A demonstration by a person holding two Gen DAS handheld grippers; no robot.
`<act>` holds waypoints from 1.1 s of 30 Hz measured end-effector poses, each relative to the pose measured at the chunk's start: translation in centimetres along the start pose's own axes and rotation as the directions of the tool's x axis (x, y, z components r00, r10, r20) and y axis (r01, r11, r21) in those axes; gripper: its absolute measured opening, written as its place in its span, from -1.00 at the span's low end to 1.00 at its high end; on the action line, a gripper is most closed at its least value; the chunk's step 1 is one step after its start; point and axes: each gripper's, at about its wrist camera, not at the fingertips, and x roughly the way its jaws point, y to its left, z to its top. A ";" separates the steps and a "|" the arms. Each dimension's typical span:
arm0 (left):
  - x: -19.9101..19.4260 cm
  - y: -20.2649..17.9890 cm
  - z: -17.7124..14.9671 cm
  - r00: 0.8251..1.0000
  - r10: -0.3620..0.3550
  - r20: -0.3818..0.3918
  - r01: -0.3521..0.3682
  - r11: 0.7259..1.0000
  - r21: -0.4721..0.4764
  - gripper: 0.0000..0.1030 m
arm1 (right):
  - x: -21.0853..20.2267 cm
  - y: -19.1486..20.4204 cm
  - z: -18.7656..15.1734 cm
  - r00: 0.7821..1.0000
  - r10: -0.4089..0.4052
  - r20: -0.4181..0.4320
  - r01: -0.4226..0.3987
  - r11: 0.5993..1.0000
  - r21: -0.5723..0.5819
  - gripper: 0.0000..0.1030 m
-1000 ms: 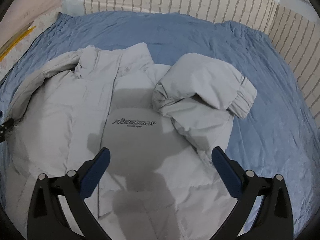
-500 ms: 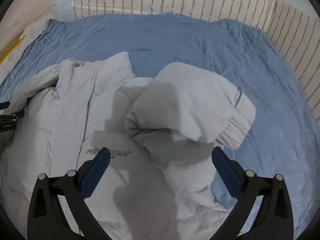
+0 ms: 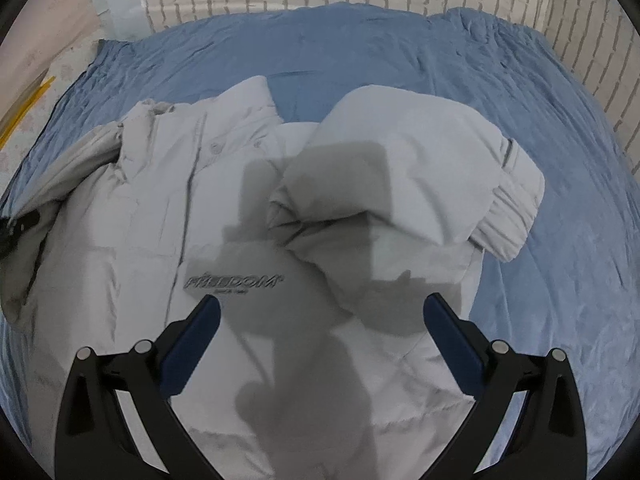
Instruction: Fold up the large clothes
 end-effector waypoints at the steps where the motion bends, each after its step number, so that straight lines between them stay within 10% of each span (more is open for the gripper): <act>1: -1.0 -0.4 -1.4 1.000 -0.002 0.012 0.001 0.999 0.034 -0.76 | -0.2 0.1 -0.3 1.000 0.010 -0.001 -0.010 1.000 0.002 0.97; 10: -7.1 0.8 -7.4 0.989 -0.124 0.078 0.118 0.990 0.075 -0.79 | -0.6 0.0 -2.1 0.999 0.048 -0.023 -0.046 0.998 0.050 0.97; 21: -7.2 -0.6 -9.8 0.994 -0.087 0.061 0.078 0.989 0.128 -0.60 | -1.7 1.6 -2.9 0.999 0.048 -0.021 -0.048 0.998 0.029 0.97; 28: -9.8 -1.4 -9.4 0.990 -0.067 0.124 0.059 0.996 0.069 0.78 | -2.6 2.8 -2.5 0.998 0.070 -0.006 -0.070 0.998 0.006 0.97; 33: -12.0 -1.4 -8.8 0.984 0.029 0.177 -0.034 0.999 0.024 0.86 | -2.2 5.7 -1.4 0.997 0.082 0.001 -0.081 0.995 -0.063 0.97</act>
